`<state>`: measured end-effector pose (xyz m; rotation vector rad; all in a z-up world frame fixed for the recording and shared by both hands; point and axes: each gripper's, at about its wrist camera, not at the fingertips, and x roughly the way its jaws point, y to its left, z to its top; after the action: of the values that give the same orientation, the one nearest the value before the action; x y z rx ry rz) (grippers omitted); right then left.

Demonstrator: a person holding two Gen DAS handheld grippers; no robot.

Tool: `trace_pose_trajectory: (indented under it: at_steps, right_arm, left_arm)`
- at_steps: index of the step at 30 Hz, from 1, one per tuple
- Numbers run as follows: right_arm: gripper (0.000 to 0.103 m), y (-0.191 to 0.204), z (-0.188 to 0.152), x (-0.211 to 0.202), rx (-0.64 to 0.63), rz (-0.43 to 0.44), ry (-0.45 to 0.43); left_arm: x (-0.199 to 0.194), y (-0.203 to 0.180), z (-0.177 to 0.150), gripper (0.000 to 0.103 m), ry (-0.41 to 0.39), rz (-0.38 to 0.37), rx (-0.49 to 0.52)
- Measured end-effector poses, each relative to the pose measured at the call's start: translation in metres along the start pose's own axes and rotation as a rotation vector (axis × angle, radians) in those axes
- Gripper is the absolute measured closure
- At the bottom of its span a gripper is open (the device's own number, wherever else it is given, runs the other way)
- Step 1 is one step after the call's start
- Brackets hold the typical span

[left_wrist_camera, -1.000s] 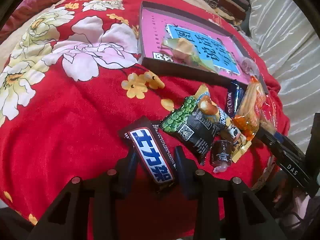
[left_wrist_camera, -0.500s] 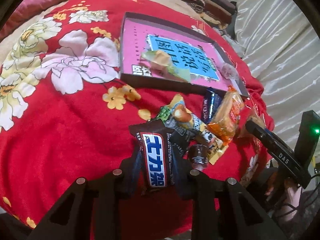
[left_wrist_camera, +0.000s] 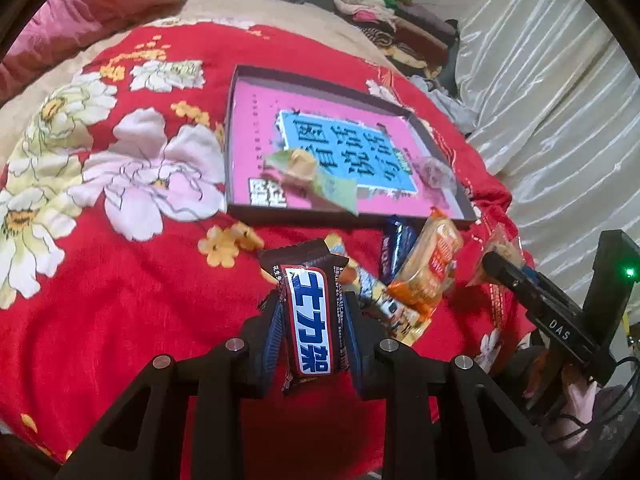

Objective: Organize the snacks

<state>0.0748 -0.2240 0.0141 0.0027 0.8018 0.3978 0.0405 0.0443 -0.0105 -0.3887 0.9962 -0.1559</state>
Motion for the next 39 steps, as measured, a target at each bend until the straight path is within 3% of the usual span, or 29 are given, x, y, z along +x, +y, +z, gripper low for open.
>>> trace_pose_trajectory:
  at_steps: [39]
  right_arm:
    - [0.05, 0.001, 0.036, -0.01, -0.004, -0.011, -0.071]
  left_arm:
    - [-0.004, 0.007, 0.049, 0.074, -0.152, -0.036, 0.0]
